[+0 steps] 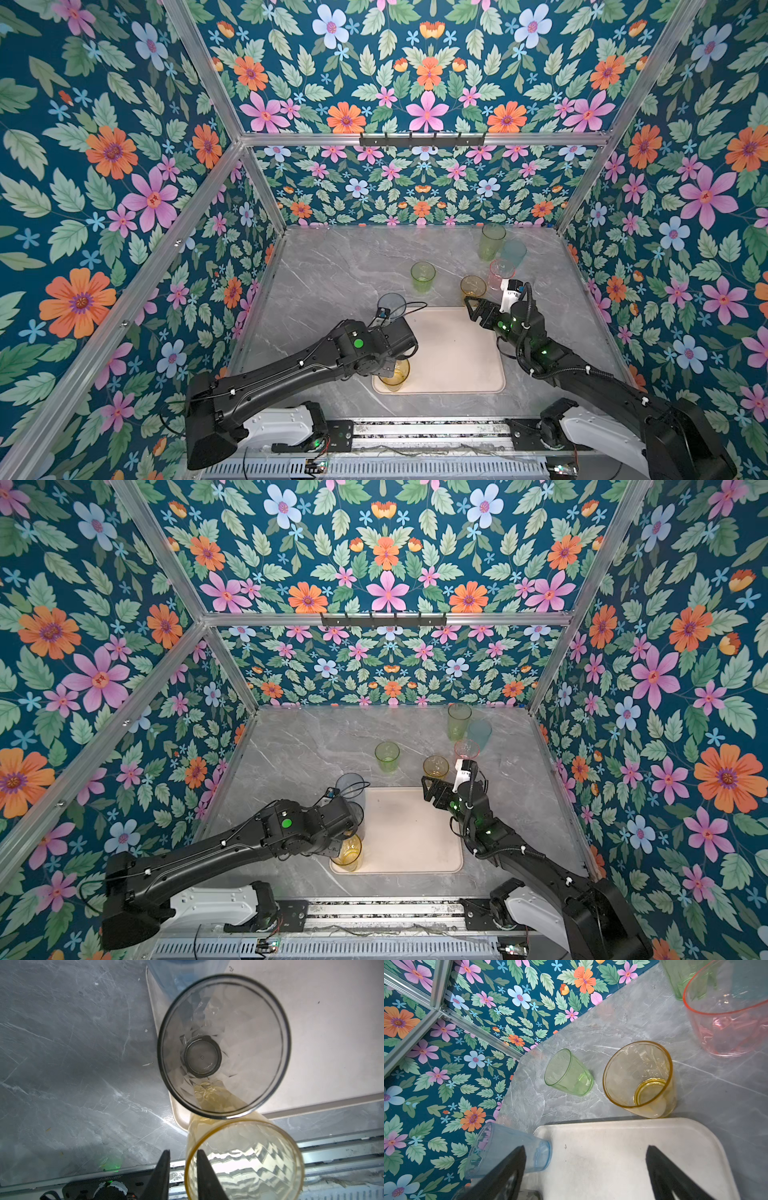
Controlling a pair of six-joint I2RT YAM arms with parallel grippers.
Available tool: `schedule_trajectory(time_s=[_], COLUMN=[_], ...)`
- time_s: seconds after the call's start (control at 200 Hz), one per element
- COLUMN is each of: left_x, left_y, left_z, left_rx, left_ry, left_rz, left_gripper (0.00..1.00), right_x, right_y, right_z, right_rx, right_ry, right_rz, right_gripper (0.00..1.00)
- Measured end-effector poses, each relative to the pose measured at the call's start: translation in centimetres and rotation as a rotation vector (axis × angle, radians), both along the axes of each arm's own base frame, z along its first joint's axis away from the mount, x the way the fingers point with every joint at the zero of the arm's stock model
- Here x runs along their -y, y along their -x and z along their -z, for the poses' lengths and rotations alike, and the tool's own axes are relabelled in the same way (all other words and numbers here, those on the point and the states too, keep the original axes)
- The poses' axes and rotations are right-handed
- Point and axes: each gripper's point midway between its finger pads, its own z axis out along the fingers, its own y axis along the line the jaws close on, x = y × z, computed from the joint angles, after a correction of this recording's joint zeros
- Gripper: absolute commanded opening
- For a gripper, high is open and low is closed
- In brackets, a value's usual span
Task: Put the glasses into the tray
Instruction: 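Open and lift the left gripper off the yellow glass while the right arm moves, then withdraw the left gripper while the right gripper reaches to the tall green glass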
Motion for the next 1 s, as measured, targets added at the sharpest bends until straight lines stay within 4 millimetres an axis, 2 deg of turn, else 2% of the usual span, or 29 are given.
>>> schedule_trajectory(time_s=[0.315, 0.58, 0.745, 0.995], left_x=[0.8, 1.7, 1.6, 0.7], left_y=[-1.8, -5.5, -8.8, -13.6], left_z=[-4.1, -7.8, -9.5, -10.9], left_rx=[0.074, 0.152, 0.196, 0.259], left_ry=[0.029, 0.058, 0.072, 0.107], left_rz=[0.001, -0.016, -0.037, -0.056], left_gripper=[0.33, 0.42, 0.48, 0.50], right_x=[0.1, 0.2, 0.1, 0.9], right_y=[0.0, -0.1, -0.8, -2.0], right_z=[-0.1, -0.7, -2.6, -7.7], right_rx=[0.004, 0.002, 0.011, 0.023], right_ry=[-0.001, 0.005, 0.030, 0.111], right_rz=[0.003, 0.014, 0.019, 0.065], right_gripper=[0.92, 0.92, 0.92, 0.92])
